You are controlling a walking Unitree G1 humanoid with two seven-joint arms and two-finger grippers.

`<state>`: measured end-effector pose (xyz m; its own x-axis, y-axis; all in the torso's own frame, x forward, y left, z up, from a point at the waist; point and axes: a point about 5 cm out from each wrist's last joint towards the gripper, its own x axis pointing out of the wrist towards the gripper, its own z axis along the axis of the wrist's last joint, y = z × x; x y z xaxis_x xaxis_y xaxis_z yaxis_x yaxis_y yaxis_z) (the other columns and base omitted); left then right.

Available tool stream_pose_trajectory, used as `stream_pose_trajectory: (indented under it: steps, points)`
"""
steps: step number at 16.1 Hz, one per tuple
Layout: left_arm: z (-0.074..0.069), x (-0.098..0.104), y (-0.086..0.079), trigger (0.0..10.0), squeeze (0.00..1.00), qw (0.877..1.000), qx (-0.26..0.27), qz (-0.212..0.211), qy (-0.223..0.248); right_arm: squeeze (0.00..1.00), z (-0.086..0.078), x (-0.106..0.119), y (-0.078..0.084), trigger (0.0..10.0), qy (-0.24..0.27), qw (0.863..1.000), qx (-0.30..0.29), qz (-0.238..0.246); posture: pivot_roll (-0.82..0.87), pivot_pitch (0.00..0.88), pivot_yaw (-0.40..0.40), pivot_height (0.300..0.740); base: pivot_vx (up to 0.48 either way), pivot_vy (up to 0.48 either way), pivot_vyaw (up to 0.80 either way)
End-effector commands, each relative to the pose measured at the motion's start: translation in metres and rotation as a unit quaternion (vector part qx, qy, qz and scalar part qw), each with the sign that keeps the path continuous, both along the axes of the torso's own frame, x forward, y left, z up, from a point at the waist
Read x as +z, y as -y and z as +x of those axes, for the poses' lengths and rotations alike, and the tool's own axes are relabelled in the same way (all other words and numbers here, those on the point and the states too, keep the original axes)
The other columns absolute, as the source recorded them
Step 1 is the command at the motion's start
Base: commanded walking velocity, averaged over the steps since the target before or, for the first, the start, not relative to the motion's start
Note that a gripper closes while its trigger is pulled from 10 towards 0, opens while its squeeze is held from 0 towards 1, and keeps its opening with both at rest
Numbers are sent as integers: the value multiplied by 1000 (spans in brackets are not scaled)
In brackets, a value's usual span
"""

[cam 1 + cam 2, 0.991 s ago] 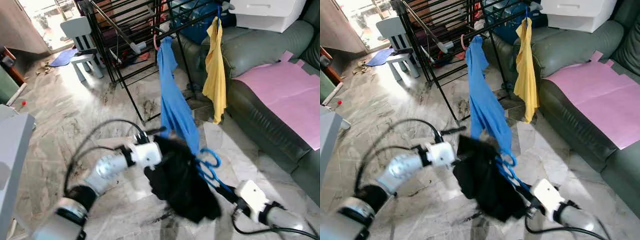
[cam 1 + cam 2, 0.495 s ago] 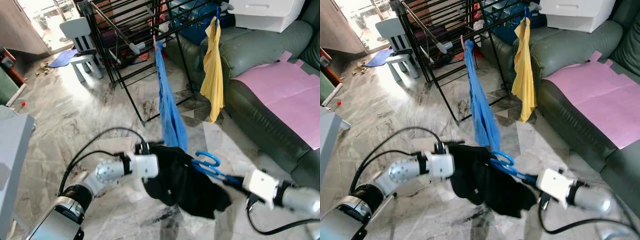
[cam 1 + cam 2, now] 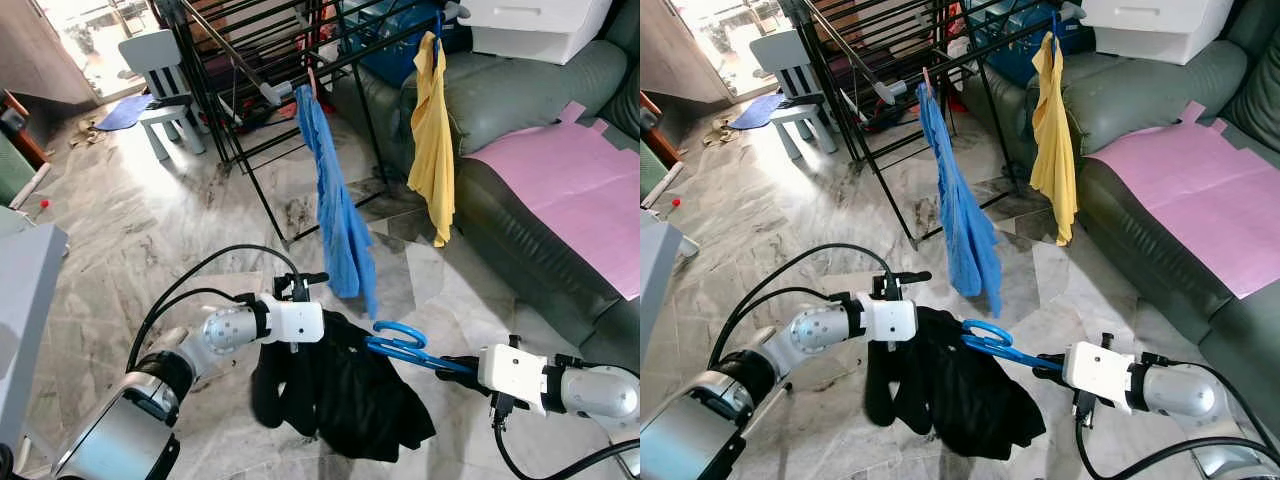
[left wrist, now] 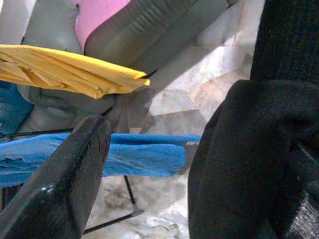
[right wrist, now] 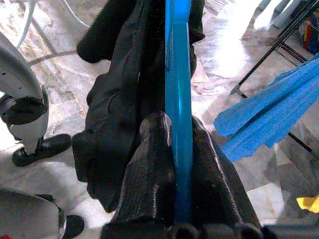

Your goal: Hang hanger

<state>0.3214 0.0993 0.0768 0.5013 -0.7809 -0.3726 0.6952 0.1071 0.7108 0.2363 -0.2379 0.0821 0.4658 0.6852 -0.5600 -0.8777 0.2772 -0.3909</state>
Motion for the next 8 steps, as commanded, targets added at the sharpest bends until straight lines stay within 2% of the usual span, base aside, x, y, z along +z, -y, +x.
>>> stream_pose_trajectory:
  steps: [1, 2, 3, 4, 8]
  points:
    - [1, -3, -10, 10000, 0, 1000, 5, 23, -13, 0, 1, 7, -12, 10000, 13, 1000, 27, 7, -229, 68, 203, 740, 0, 0, 0]
    - [-1, -6, -11, 10000, 0, 999, -3, 33, -24, 0, 1, 8, -12, 10000, 17, 1000, 25, 9, -230, 68, 204, 740, 0, 0, 0]
    - [-4, -9, -12, 0, 0, 998, -14, 45, -40, 0, 1, 9, -12, 10000, 19, 999, 24, 9, -230, 69, 207, 740, 0, 0, 0]
    - [-7, -13, -13, 0, 0, 996, -29, 59, -64, 0, 1, 9, -11, 10000, 22, 999, 22, 8, -231, 69, 210, 740, 0, 0, 0]
    - [-7, -14, -16, 0, 0, 992, -40, 85, -80, 0, 2, 8, -13, 10000, 25, 999, 19, 10, -233, 68, 212, 740, 0, 0, 0]
